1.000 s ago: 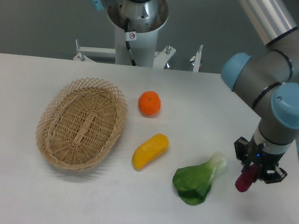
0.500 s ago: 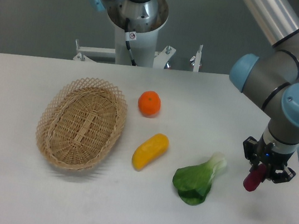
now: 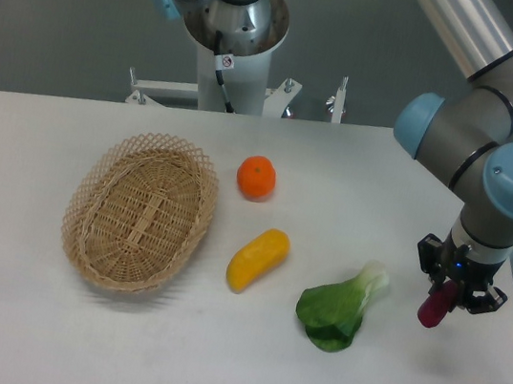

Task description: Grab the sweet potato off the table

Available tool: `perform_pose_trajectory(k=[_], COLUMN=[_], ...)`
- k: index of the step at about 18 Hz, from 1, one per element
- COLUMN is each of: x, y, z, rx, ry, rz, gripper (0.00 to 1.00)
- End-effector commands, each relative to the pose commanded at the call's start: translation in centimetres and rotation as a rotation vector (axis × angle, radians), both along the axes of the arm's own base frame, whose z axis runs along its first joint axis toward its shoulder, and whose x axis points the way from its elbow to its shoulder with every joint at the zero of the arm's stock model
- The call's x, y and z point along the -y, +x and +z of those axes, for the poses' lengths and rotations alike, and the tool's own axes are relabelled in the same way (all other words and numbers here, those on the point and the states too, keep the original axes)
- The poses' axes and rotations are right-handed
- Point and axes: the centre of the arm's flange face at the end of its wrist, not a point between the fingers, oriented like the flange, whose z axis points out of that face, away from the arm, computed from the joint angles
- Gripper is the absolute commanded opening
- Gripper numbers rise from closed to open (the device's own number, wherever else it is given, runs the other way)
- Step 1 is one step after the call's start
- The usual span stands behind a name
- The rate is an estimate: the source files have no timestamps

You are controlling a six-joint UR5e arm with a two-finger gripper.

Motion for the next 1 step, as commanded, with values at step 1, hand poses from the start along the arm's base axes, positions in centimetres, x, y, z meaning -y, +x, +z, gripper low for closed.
perform_pose_trajectory(k=[1], x=[0.03], y=[0.06], z=[-0.15], rx=[0.003], ry=[-0.001], rz=[0.003], gripper=[0.3])
